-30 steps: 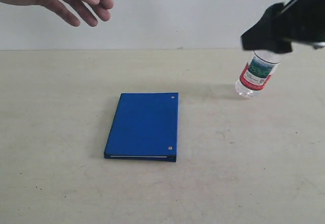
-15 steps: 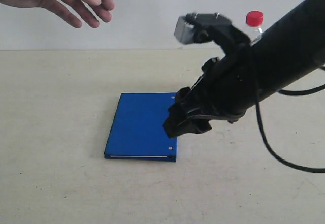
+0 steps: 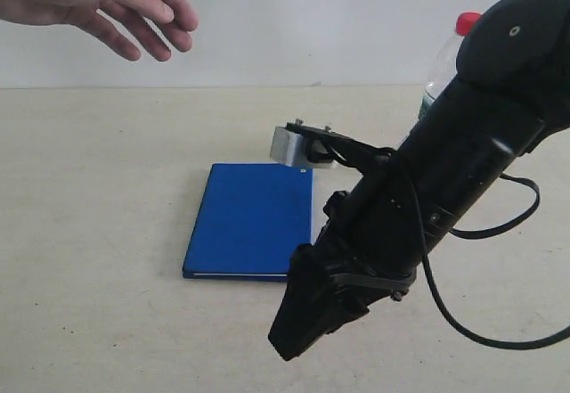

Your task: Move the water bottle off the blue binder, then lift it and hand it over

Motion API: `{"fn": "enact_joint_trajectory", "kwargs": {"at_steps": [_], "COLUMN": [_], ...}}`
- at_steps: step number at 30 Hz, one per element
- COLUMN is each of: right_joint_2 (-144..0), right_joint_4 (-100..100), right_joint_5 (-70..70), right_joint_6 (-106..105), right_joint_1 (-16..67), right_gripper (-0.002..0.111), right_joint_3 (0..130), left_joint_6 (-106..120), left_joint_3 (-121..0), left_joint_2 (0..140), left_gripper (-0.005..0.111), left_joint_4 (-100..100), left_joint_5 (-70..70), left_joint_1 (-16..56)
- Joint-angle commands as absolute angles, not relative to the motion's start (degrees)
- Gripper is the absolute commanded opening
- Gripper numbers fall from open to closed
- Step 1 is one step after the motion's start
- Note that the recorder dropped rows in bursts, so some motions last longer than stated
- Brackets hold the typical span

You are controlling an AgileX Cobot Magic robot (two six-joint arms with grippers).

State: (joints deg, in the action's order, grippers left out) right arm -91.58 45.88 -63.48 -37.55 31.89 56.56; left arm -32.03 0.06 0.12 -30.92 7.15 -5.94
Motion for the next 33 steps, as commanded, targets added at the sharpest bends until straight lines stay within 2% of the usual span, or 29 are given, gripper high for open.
{"fn": "enact_joint_trajectory", "kwargs": {"at_steps": [1,6,8,11,13,16,18,26,28,33], "right_joint_2": [-91.4,-91.3,-90.6,-88.5,-85.8,-83.4,-83.3,-83.7,-83.7,-86.7], "right_joint_4": [43.5,43.0,43.0,41.4,38.0,33.5,31.1,30.1,30.0,29.9], "right_joint_5": [-64.7,-62.5,-57.6,-56.2,-56.9,-52.6,-53.0,-51.0,-49.9,-41.6], "right_joint_6": [-38.0,-38.0,-38.0,-37.9,-38.2,-31.0,-27.2,-32.9,-36.3,-38.5], "right_joint_1": [31.9,31.9,31.9,31.9,31.9,31.9,31.8,30.5,28.7,21.2], "right_gripper": [0.055,0.055,0.055,0.055,0.055,0.055,0.055,0.055,0.055,0.055], "right_joint_3": [56.7,56.7,56.7,56.7,56.7,56.7,56.7,56.7,56.7,56.7], "left_joint_6": [-32.6,-32.5,-33.5,-33.4,-24.0,-6.2,14.5,70.5,77.8,78.9], "left_joint_3": [0.0,0.0,-1.7,-13.1,-21.2,-27.4,-28.1,-28.7,-29.1,-29.6], "left_joint_2": [0.0,0.0,0.0,0.0,3.5,16.8,31.7,60.1,64.7,75.1], "left_gripper": [0.004,0.004,0.004,0.004,0.004,0.004,0.004,0.004,0.004,0.004], "left_joint_4": [-32.1,-30.9,-13.7,4.0,2.9,-11.3,-29.1,-83.7,-90.3,-90.6], "left_joint_5": [10.6,11.4,8.7,-6.4,-7.3,-12.5,-17.9,-20.1,-22.2,-33.7], "left_joint_1": [-6.1,-6.1,-6.1,-6.1,-6.1,-6.1,-6.1,-6.1,-6.1,-6.1]}}
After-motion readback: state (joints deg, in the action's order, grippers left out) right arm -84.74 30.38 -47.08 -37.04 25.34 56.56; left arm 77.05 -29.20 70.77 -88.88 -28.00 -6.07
